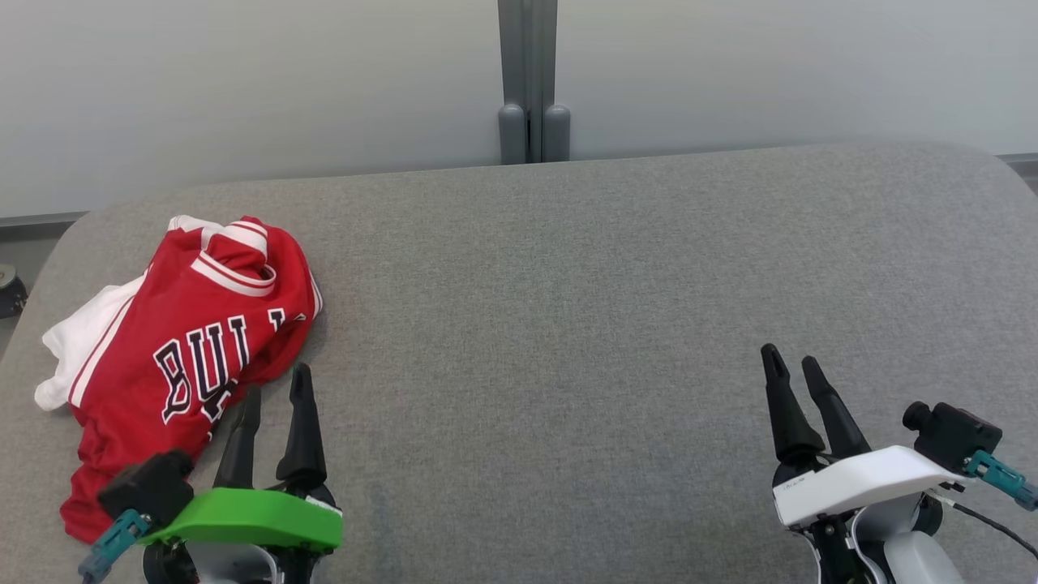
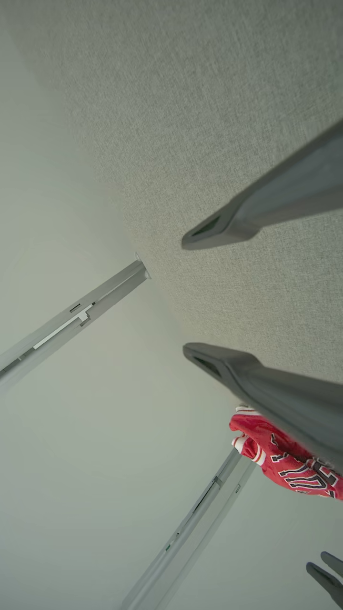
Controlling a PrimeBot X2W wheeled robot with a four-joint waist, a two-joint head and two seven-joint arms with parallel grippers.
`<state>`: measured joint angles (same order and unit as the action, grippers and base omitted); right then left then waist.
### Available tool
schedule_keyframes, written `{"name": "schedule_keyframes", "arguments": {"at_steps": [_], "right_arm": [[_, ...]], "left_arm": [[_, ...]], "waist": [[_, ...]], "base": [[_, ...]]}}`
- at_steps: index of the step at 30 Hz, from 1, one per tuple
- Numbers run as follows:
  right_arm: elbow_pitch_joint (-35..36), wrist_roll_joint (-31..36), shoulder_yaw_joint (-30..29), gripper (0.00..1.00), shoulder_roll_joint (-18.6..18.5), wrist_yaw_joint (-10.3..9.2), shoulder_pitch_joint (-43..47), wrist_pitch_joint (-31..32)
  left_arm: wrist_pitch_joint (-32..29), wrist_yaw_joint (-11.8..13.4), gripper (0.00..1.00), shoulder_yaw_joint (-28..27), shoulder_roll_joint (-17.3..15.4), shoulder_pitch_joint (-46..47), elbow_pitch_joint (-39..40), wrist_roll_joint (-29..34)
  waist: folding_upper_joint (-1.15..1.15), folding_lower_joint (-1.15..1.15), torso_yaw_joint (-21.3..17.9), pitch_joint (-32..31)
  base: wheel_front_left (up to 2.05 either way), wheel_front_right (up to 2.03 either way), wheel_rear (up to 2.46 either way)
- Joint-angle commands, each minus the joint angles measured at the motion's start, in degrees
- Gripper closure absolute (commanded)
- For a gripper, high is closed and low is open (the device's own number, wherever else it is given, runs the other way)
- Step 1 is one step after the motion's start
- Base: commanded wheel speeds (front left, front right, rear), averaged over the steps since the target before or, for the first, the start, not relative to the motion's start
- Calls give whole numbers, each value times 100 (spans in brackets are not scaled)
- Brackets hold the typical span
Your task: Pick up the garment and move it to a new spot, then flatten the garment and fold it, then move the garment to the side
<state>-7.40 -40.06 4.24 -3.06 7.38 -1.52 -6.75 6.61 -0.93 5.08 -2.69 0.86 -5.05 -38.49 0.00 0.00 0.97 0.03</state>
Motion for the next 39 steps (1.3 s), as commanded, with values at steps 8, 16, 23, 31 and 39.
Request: {"name": "schedule_keyframes", "arguments": {"at_steps": [8,16,23,31,39], "right_arm": [[2,598,68,0,-17,15,60,-164],[34,1114,124,0,-11,16,98,-279],[-45,1354,227,0,-8,16,118,-372],[30,1768,229,0,-2,16,149,-467],[131,2105,191,0,4,17,212,-572]], "left_arm": [[165,53,0,64,-33,-68,-14,623],[278,101,0,118,-30,-121,-81,1048],[370,99,0,166,-31,-162,-75,1346],[475,64,0,231,-31,-224,-99,1693],[574,49,0,290,-32,-204,-147,2069]], "waist": [[0,0,29,-20],[0,0,53,-52],[0,0,58,-79],[0,0,35,-75],[0,0,57,-56]], "base": [[0,0,0],[0,0,0],[0,0,0],[0,0,0],[0,0,0]]}}
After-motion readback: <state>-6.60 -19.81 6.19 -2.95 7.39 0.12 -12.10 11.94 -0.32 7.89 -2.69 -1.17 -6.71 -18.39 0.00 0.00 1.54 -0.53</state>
